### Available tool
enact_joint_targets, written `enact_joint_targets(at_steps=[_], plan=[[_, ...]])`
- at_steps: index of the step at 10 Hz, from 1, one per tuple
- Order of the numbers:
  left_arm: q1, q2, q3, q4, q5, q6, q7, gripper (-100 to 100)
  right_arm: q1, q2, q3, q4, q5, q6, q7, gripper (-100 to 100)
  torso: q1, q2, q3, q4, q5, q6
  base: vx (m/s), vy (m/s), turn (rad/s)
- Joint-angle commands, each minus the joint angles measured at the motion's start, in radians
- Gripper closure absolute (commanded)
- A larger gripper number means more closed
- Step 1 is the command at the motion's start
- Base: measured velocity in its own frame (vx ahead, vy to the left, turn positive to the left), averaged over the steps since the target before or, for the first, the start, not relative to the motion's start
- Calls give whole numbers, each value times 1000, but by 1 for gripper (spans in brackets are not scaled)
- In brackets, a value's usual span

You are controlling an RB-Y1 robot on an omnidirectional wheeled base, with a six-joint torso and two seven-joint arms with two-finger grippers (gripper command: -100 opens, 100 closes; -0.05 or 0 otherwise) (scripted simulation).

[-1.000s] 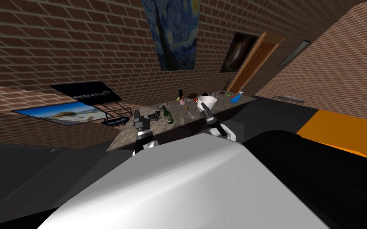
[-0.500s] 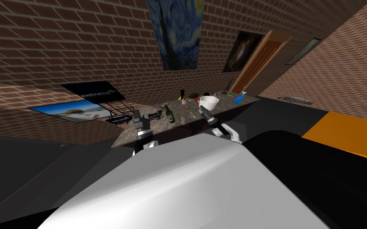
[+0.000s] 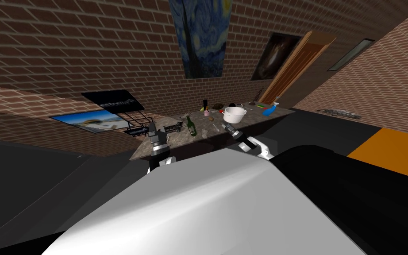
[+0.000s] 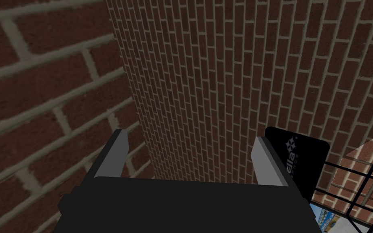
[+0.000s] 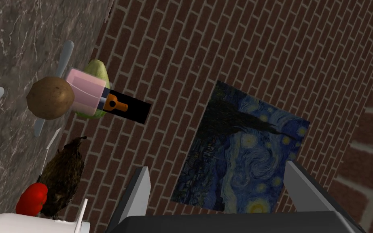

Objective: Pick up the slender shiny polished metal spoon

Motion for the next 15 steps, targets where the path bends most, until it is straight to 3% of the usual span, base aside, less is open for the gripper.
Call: enact_joint_targets(at_steps=[1,6,9,10,11,15], plan=[[0,0,0,0,0,0,0,0,-2,-35,3,20,4,5,0,-100,0,0,0,0,0,0,-4,28,46],[0,0,0,0,0,0,0,0,-6,-174,25,132,33,33,7,-100,0,0,0,0,0,0,-4,37,77],[0,0,0,0,0,0,0,0,-8,-227,35,171,44,43,11,-100,1,0,0,0,0,0,-3,38,74],[0,0,0,0,0,0,0,0,-10,-266,45,210,56,54,16,-100,0,0,0,0,0,1,0,46,112],[0,0,0,0,0,0,0,0,-10,-270,45,210,56,54,16,-100,1,0,0,0,0,0,1,36,50],[0,0,0,0,0,0,0,0,-17,-387,84,327,93,87,34,-100,1,-1,-1,0,0,1,10,51,112]])
